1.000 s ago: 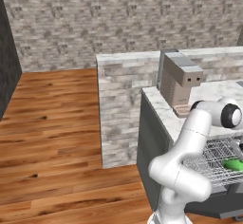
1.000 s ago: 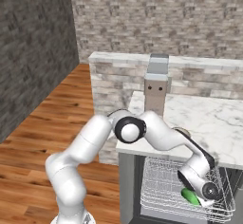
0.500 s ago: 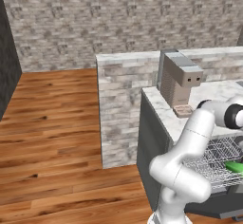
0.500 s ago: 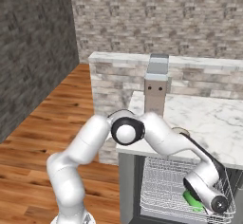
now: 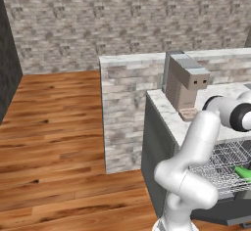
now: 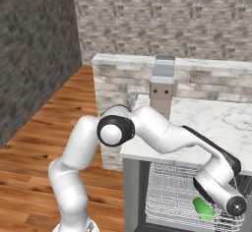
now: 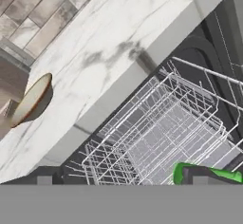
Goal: Pick up the cup and bowl from the counter, place them in the dishwasher, and close the dishwasher door.
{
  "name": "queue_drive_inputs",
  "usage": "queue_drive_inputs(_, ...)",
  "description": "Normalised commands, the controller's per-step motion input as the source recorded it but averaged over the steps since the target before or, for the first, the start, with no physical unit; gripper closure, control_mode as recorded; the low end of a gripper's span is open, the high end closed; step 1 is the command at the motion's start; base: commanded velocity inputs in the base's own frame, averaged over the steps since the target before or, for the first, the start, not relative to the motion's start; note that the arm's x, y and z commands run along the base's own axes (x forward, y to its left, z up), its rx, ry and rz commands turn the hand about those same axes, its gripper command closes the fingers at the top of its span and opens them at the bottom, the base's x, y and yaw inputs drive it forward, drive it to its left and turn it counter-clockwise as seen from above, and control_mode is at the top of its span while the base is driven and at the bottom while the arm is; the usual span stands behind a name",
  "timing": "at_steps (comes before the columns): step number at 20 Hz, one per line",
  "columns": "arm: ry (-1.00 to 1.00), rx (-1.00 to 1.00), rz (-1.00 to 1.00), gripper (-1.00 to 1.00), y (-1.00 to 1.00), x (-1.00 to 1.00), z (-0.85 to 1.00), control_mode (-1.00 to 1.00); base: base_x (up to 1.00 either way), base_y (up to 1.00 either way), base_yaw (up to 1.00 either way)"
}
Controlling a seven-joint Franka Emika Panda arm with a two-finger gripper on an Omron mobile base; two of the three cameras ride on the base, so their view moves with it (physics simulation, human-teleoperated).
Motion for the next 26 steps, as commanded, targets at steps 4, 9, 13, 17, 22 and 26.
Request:
queue_drive_inputs(4, -0.03, -0.11, 0.11, -1.00, 0.14, -0.01, 0.84, -1.00, 0.00, 0.00, 0.00)
queue_drive_inputs(9, 0.00, -0.01, 0.11, -1.00, 0.21, 0.00, 0.49, -1.00, 0.00, 0.00, 0.00)
queue_drive_inputs(13, 0.00, 0.08, 0.05, -1.00, 0.16, 0.01, 0.10, -1.00, 0.00, 0.00, 0.00)
queue_drive_inputs(17, 0.01, 0.23, 0.00, -1.00, 0.10, 0.16, 0.00, -1.00, 0.00, 0.00, 0.00)
queue_drive_inputs(22, 0.01, 0.20, 0.00, -1.00, 0.02, 0.32, 0.04, -1.00, 0.00, 0.00, 0.00)
queue_drive_inputs(26, 0.00, 0.08, 0.00, -1.00, 0.01, 0.40, 0.02, -1.00, 0.00, 0.00, 0.00)
